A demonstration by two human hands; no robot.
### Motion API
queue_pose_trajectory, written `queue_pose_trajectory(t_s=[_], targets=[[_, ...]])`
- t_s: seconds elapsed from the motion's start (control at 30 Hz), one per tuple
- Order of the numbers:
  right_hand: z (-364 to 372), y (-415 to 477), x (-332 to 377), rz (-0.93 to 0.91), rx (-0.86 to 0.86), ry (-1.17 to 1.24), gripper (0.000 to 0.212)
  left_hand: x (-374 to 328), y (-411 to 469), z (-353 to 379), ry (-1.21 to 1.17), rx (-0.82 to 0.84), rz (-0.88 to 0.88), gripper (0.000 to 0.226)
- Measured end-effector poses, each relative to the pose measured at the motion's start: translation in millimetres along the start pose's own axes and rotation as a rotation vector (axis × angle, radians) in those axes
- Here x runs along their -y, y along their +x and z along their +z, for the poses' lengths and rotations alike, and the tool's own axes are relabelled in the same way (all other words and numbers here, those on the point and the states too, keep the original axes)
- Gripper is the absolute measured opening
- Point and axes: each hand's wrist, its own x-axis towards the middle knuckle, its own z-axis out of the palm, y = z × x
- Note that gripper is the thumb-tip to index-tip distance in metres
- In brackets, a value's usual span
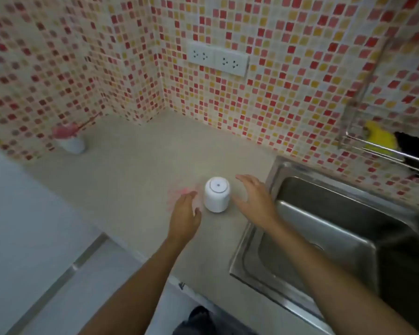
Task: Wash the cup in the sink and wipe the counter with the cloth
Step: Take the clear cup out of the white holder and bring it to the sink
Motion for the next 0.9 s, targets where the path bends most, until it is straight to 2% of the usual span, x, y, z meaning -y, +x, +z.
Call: queue_pose_trajectory(t_s=[0.17, 0.3, 0.4, 0.47, 0.6, 0.7, 0.9], targets=[[31.7, 29.1, 29.7, 0.035, 0.113, -0.015, 0.067, 14.5, 4.4, 38.4, -0.160, 0.165, -0.137, 0.061], [45.9, 40.0, 28.4, 0.065, 0.163, -0.029, 0.064, 17.4, 23.6, 63.6, -0.205, 0.098, -0.138, 0.072], [54.3, 42.2, 29.5, 0.083, 0.113, 0.027, 0.065, 9.7, 32.6, 71.7, -0.159, 0.007, -0.076, 0.073], [58.5, 44.6, 34.0, 0.104, 0.081, -0.041, 0.067, 9.0, 37.1, 76.5, -0.095, -0.021, -0.057, 0.071], [63.0, 53.2, 40.1, 0.143, 0.051, -0.175, 0.063, 9.1, 40.7, 84.7, -0.026, -0.020, -0.066, 0.070], [60.6, 58.7, 40.6, 0.144, 0.085, -0.196, 0.064, 15.1, 44.2, 91.6, 0.038, 0.012, -0.058, 0.069], [55.5, 59.2, 40.2, 0.094, 0.178, -0.222, 0.068, 15.7, 43.6, 89.2, -0.002, -0.007, -0.056, 0.075]])
